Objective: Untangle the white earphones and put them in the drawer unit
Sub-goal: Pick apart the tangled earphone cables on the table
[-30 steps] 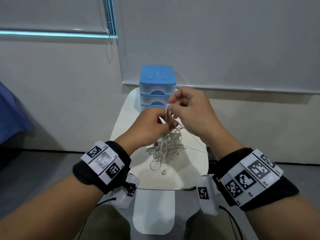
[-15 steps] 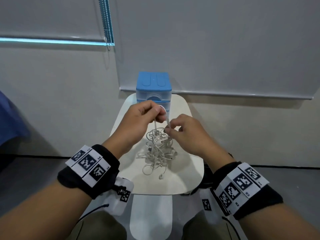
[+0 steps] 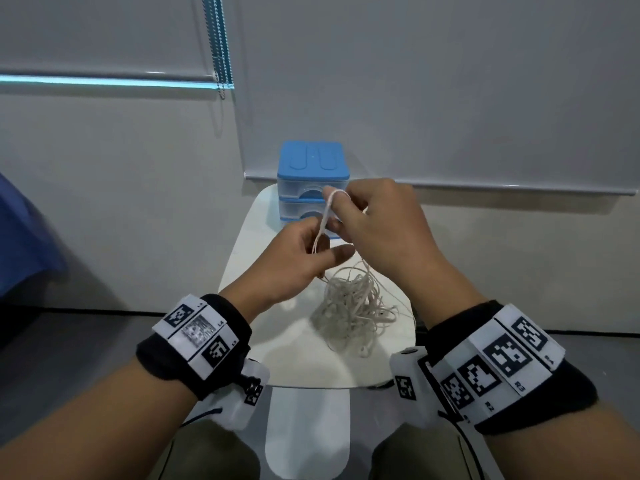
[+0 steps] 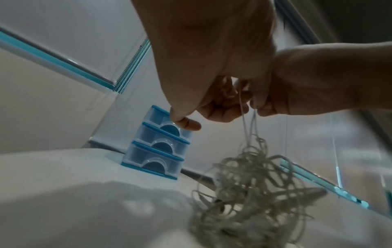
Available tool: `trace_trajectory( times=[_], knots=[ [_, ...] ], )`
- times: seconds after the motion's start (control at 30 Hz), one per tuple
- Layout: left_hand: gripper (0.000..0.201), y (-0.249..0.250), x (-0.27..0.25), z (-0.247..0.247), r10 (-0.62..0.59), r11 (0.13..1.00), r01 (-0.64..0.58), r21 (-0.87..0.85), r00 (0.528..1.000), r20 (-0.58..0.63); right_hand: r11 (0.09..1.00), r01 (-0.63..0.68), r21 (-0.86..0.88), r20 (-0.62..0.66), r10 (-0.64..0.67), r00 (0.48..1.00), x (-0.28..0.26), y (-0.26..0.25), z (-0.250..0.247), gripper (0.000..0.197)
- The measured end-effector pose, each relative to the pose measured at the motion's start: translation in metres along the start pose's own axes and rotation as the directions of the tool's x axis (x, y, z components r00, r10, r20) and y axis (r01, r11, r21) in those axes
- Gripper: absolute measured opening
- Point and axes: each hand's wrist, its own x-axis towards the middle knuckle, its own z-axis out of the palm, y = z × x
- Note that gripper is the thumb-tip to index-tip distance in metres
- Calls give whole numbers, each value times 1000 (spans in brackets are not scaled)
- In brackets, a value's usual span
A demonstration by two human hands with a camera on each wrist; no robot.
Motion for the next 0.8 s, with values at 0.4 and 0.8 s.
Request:
trace_trajectory(
  times=[0.4, 0.8],
  knots=[
    [46, -2, 4, 13, -73, 995, 73, 70, 997, -11, 942, 273, 192, -165, -244, 956, 0, -22, -15, 23],
    [16, 22, 6, -18, 153, 987, -160, -18, 966, -208, 997, -79, 2, 256, 76, 964, -12, 23, 8, 19]
  ],
)
